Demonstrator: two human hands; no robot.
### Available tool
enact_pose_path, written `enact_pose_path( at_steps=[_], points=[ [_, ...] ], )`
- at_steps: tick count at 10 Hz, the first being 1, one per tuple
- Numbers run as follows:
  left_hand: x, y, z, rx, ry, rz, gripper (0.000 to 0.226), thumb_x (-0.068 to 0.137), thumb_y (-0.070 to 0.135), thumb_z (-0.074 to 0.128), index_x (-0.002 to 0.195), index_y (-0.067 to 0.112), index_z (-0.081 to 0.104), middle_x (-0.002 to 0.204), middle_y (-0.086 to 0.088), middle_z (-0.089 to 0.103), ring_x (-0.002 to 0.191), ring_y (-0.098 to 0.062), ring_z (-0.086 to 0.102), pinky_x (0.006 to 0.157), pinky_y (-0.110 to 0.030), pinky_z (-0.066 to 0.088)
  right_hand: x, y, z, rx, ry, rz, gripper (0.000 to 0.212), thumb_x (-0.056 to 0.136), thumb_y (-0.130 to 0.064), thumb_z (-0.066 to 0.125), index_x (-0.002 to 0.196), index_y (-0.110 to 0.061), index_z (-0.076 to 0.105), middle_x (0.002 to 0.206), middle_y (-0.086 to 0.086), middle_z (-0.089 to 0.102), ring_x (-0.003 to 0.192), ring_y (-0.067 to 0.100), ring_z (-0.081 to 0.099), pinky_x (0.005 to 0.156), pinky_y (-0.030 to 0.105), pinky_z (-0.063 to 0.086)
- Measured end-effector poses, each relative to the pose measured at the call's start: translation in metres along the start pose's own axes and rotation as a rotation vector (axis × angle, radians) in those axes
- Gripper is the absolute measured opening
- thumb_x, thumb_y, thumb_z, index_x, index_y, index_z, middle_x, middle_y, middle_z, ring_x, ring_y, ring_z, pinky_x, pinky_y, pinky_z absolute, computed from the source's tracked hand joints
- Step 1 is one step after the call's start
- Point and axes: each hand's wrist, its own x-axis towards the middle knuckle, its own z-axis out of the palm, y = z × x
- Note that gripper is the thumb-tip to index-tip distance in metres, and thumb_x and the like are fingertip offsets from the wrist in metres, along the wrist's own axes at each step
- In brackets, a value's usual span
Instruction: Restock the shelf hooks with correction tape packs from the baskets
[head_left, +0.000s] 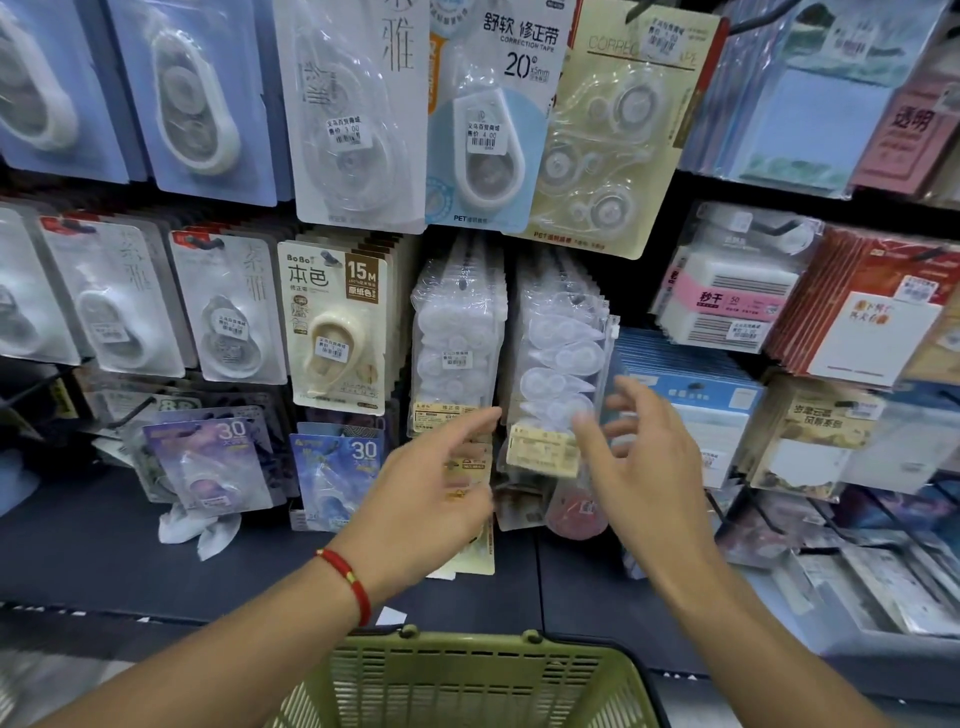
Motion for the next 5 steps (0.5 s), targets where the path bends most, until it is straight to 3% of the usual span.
enact_pose_path(
  at_steps=[1, 2, 3, 4, 5],
  points=[
    [0.008, -0.016, -0.008, 0.419, 0.133, 0.192, 0.059, 0.088, 0.0, 0.066, 0.143, 0.021, 0.06, 0.137, 0.006, 0.055, 0.131, -0.013, 0.049, 0.113, -0.022, 0.036, -0.002, 0.003, 0.01, -0.151, 0.0, -0.218, 0.05, 0.101, -0.02, 0.066, 0.149, -0.016, 0.049, 0.131, -0.004, 0.05, 0.113, 0.014, 0.055, 0.095, 0.028, 0.043],
    [0.019, -0.028, -0.01, 0.616, 0.161, 0.265, 0.062, 0.085, 0.002, 0.067, 0.145, 0.015, 0.057, 0.143, -0.005, 0.045, 0.139, -0.024, 0.039, 0.113, -0.028, 0.034, 0.009, 0.009, 0.025, -0.395, -0.169, -0.431, 0.056, 0.101, -0.013, 0.064, 0.154, -0.013, 0.047, 0.161, 0.006, 0.04, 0.146, 0.024, 0.04, 0.112, 0.04, 0.043],
    [0.024, -0.037, -0.007, 0.714, 0.082, 0.21, 0.078, 0.086, 0.007, 0.066, 0.158, 0.019, 0.039, 0.16, -0.006, 0.027, 0.151, -0.025, 0.023, 0.114, -0.038, 0.04, 0.017, 0.014, 0.037, -0.632, -0.303, -0.434, 0.071, 0.1, -0.017, 0.06, 0.164, -0.011, 0.03, 0.176, 0.005, 0.007, 0.159, 0.025, 0.021, 0.11, 0.042, 0.047],
    [0.024, -0.045, -0.008, 0.789, 0.055, 0.194, 0.088, 0.084, 0.008, 0.067, 0.163, 0.02, 0.03, 0.167, -0.002, 0.015, 0.155, -0.022, 0.012, 0.114, -0.039, 0.044, 0.019, 0.023, 0.04, -0.639, -0.33, -0.446, 0.079, 0.096, -0.012, 0.063, 0.165, -0.012, 0.025, 0.177, 0.001, -0.007, 0.161, 0.023, 0.012, 0.11, 0.039, 0.047],
    [0.019, -0.043, -0.009, 0.733, 0.043, 0.188, 0.081, 0.087, 0.004, 0.063, 0.161, 0.022, 0.035, 0.17, 0.0, 0.015, 0.157, -0.018, 0.008, 0.113, -0.036, 0.045, 0.015, 0.021, 0.031, -0.518, -0.32, -0.416, 0.066, 0.098, -0.011, 0.06, 0.16, -0.016, 0.039, 0.177, -0.001, 0.004, 0.16, 0.021, 0.017, 0.117, 0.039, 0.039]
  ],
)
